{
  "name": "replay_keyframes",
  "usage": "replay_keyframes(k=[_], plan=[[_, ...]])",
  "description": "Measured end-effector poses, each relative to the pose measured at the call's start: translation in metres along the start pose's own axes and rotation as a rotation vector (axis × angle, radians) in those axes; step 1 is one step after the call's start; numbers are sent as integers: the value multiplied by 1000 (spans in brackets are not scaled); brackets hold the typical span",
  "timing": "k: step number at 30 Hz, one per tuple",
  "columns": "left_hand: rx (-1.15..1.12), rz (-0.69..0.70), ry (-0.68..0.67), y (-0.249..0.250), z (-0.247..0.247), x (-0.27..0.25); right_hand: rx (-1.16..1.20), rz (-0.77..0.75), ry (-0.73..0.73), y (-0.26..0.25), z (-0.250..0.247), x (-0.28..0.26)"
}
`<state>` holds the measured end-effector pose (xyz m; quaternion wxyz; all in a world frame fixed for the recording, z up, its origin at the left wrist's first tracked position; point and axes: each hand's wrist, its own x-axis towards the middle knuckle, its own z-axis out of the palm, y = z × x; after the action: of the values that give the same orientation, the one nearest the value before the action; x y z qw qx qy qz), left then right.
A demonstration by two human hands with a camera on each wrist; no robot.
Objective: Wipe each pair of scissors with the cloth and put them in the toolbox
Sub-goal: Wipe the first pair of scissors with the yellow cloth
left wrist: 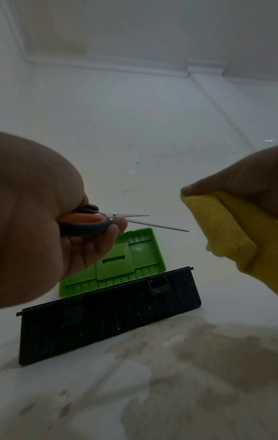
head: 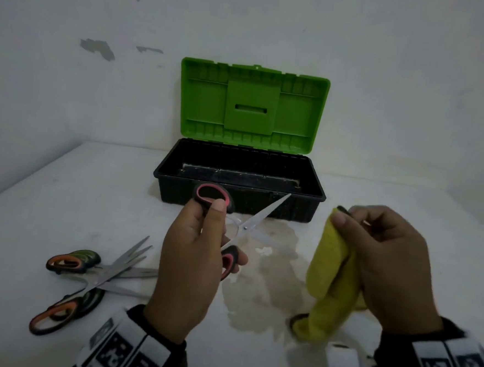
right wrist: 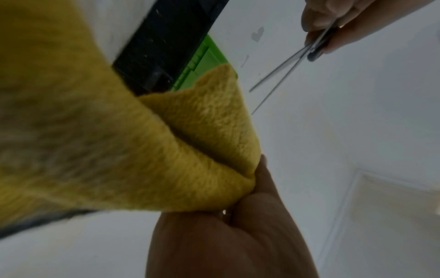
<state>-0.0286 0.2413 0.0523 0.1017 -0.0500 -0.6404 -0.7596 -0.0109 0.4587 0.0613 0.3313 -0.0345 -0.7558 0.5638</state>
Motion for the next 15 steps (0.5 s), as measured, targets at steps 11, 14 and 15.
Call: replay_keyframes(k=[11, 14, 15], plan=[[170, 150, -41, -3, 7, -3, -192, -313, -331, -21, 52, -20], [186, 160, -35, -4, 6, -3, -189, -314, -254, -15, 58, -27], [187, 155, -39, -5, 6, -3, -202, -327, -235, -14, 59, -29]])
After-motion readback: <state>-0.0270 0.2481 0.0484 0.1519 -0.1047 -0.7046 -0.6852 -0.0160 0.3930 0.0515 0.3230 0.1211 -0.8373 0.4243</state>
